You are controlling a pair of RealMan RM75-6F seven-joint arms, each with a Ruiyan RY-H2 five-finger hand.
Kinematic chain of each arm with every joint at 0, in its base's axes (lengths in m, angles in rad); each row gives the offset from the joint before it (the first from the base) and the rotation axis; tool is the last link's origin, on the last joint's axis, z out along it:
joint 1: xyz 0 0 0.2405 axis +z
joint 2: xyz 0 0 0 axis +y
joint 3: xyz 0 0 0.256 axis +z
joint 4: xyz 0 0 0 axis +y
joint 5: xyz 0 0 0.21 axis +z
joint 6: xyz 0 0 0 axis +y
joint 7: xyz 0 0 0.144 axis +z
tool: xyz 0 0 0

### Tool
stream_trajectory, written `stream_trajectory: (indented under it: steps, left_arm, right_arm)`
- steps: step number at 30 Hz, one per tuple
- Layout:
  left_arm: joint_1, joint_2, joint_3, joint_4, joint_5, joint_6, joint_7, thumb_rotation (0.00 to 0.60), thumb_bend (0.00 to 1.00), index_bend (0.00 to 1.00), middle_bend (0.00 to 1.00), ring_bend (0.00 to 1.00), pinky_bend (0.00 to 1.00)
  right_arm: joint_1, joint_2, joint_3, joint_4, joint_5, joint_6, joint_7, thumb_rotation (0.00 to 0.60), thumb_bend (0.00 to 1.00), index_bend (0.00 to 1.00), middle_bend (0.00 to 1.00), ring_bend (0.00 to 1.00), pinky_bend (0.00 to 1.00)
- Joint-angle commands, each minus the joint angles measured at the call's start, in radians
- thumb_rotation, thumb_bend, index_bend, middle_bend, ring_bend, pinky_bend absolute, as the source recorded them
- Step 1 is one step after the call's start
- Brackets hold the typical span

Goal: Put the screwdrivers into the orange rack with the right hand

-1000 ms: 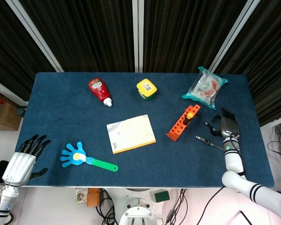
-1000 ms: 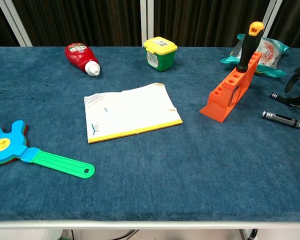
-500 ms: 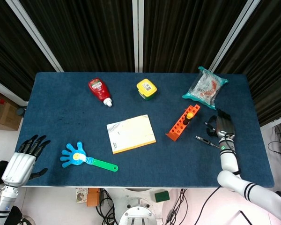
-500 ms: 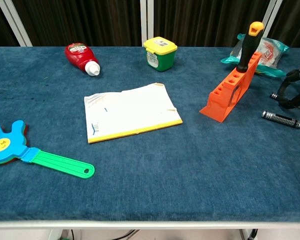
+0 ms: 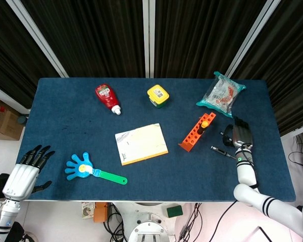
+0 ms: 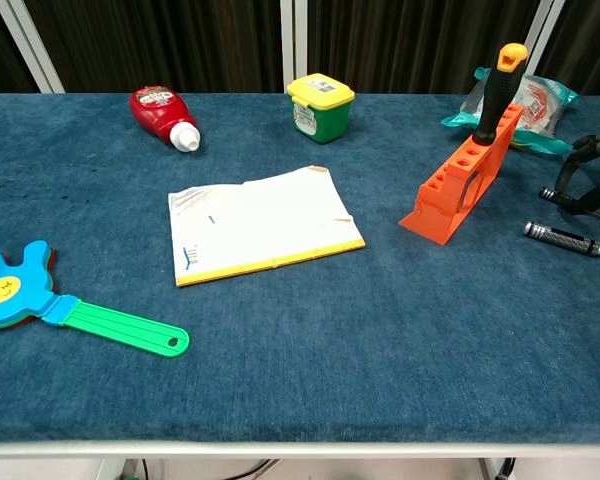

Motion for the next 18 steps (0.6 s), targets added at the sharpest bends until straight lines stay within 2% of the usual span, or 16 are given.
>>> stream_trajectory:
  steps: [1, 7, 18]
  left_arm:
    - [0.000, 0.000, 0.000, 0.000, -0.001, -0.001, 0.002, 0.600, 0.06, 0.16, 0.08, 0.03, 0.18]
    - [-0.001, 0.000, 0.000, -0.001, -0.002, -0.003, 0.001, 0.600, 0.06, 0.16, 0.08, 0.03, 0.18]
    - [-0.001, 0.002, 0.001, -0.001, -0.001, -0.003, 0.000, 0.600, 0.06, 0.16, 0.08, 0.03, 0.18]
  right_arm:
    - [0.003, -0.003, 0.000, 0.004, 0.010, -0.002, -0.012, 0.600, 0.39, 0.50, 0.00, 0.00, 0.00]
    - [0.006, -0.016, 0.006, 0.012, 0.001, 0.003, -0.006, 0.600, 0.39, 0.51, 0.00, 0.00, 0.00]
    - [-0.010, -0.009, 0.013, -0.005, -0.046, 0.021, 0.033, 0.600, 0.42, 0.62, 0.00, 0.00, 0.00]
